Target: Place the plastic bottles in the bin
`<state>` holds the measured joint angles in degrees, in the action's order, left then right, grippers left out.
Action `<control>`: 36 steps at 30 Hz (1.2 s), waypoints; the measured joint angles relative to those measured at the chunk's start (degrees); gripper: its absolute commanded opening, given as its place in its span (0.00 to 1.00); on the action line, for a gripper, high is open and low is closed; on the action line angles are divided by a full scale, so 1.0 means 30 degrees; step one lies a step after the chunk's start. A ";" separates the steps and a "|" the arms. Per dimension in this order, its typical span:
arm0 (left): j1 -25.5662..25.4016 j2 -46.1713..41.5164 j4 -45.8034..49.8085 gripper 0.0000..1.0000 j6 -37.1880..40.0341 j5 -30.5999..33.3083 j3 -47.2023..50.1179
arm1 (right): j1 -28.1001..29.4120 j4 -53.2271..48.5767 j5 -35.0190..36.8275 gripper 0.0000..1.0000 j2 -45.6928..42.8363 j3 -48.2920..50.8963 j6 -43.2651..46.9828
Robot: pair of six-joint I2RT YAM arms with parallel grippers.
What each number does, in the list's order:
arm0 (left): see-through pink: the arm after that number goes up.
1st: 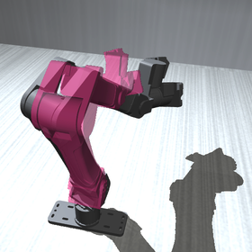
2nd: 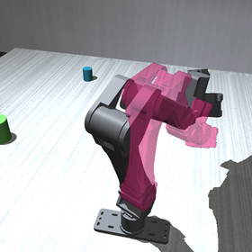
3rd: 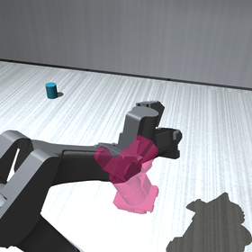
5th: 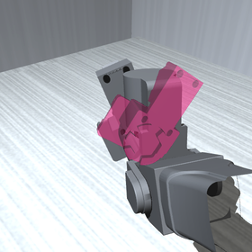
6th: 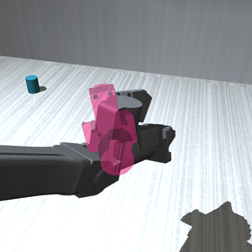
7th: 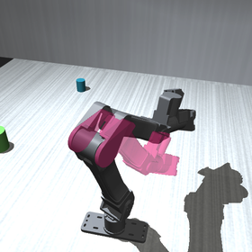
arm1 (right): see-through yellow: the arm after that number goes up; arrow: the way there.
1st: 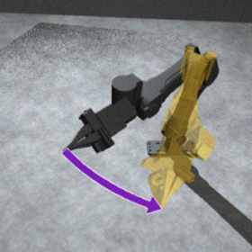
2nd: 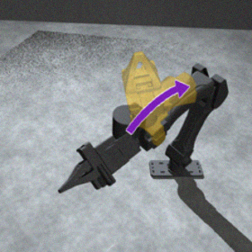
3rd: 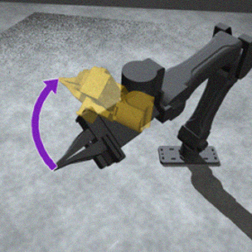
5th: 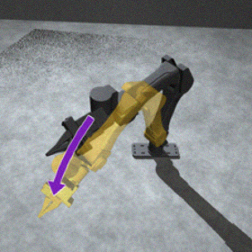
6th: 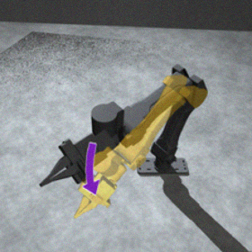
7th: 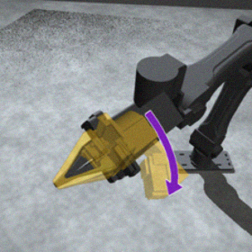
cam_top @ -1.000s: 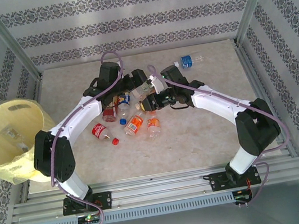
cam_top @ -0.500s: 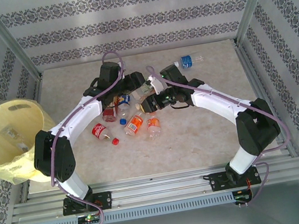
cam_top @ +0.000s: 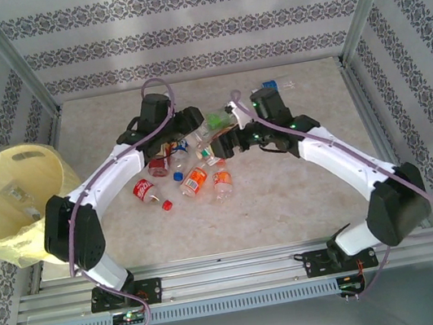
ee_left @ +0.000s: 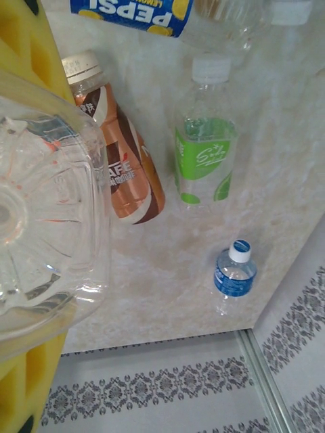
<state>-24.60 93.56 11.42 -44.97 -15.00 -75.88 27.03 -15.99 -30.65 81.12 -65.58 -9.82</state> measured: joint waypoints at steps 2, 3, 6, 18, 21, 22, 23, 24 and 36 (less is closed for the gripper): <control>0.0117 -0.0488 0.0146 0.58 0.0189 0.0262 0.0000 | -0.0474 0.0663 0.0466 0.98 -0.1042 0.0663 -0.0087; 0.0175 -0.0765 0.0262 0.58 0.0306 0.0503 0.0007 | -0.0750 0.1239 0.0772 0.98 -0.1668 0.1158 -0.0226; 0.0335 -0.1690 0.0561 0.58 0.0619 0.1100 0.0058 | -0.1421 0.3045 0.1698 0.98 -0.3191 0.2710 -0.0794; 0.0743 -0.5064 0.4240 0.59 0.3359 0.4022 -0.0423 | -0.3155 0.8000 0.5093 0.98 -0.4874 0.6390 -0.3716; 0.0743 -0.5989 0.5464 0.59 0.4437 0.5187 -0.1290 | -0.3228 0.8619 0.5603 0.98 -0.4925 0.6666 -0.4138; 0.0743 -0.6339 0.5850 0.59 0.4845 0.5625 -0.1647 | -0.3228 0.8706 0.5756 0.98 -0.4925 0.6696 -0.4211; 0.0743 -0.6637 0.6222 0.59 0.5187 0.6062 -0.2018 | -0.3228 0.8772 0.5865 0.98 -0.4925 0.6703 -0.4277; 0.0743 -0.6980 0.6535 0.59 0.5603 0.6557 -0.2426 | -0.3228 0.8859 0.5967 0.98 -0.4925 0.6703 -0.4328; 0.0882 -0.9777 1.0171 0.62 0.9763 1.4149 -0.5187 | -0.3228 0.9406 0.6419 0.98 -0.4014 0.6535 -0.4488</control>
<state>-21.96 64.23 41.93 -15.68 27.44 -91.44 17.34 12.23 -11.40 69.08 -45.98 -23.29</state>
